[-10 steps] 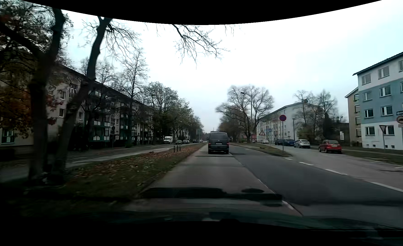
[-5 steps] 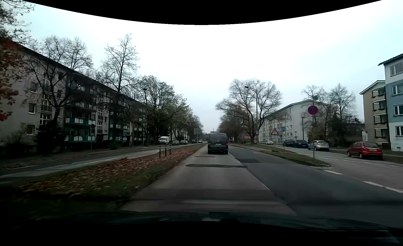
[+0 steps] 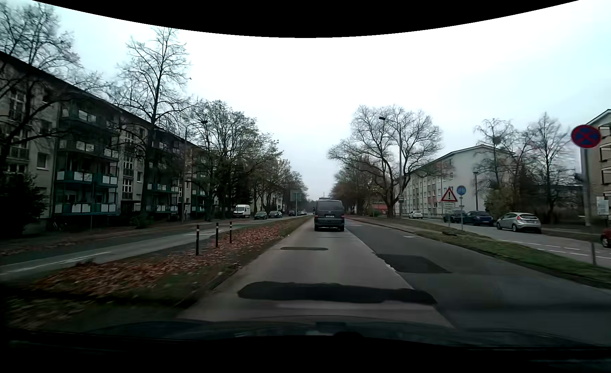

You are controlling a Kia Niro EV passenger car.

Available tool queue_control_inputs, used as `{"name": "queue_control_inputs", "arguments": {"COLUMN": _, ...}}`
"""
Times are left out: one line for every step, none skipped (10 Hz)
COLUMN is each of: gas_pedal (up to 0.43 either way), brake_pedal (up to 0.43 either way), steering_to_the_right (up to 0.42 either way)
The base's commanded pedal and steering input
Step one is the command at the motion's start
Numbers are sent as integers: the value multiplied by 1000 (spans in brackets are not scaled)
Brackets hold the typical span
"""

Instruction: Follow the waypoints while adhering to traffic rules and regulations

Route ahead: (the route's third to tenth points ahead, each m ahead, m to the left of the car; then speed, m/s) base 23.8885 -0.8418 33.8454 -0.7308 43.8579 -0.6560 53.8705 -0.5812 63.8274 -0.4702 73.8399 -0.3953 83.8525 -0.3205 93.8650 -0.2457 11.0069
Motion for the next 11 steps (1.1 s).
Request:
{"name": "queue_control_inputs", "arguments": {"gas_pedal": 118, "brake_pedal": 0, "steering_to_the_right": 0}}
{"name": "queue_control_inputs", "arguments": {"gas_pedal": 138, "brake_pedal": 0, "steering_to_the_right": 0}}
{"name": "queue_control_inputs", "arguments": {"gas_pedal": 150, "brake_pedal": 0, "steering_to_the_right": 0}}
{"name": "queue_control_inputs", "arguments": {"gas_pedal": 157, "brake_pedal": 0, "steering_to_the_right": 0}}
{"name": "queue_control_inputs", "arguments": {"gas_pedal": 157, "brake_pedal": 0, "steering_to_the_right": 0}}
{"name": "queue_control_inputs", "arguments": {"gas_pedal": 157, "brake_pedal": 0, "steering_to_the_right": 0}}
{"name": "queue_control_inputs", "arguments": {"gas_pedal": 157, "brake_pedal": 0, "steering_to_the_right": 0}}
{"name": "queue_control_inputs", "arguments": {"gas_pedal": 157, "brake_pedal": 0, "steering_to_the_right": 0}}
{"name": "queue_control_inputs", "arguments": {"gas_pedal": 157, "brake_pedal": 0, "steering_to_the_right": 0}}
{"name": "queue_control_inputs", "arguments": {"gas_pedal": 157, "brake_pedal": 0, "steering_to_the_right": 0}}
{"name": "queue_control_inputs", "arguments": {"gas_pedal": 157, "brake_pedal": 0, "steering_to_the_right": 0}}
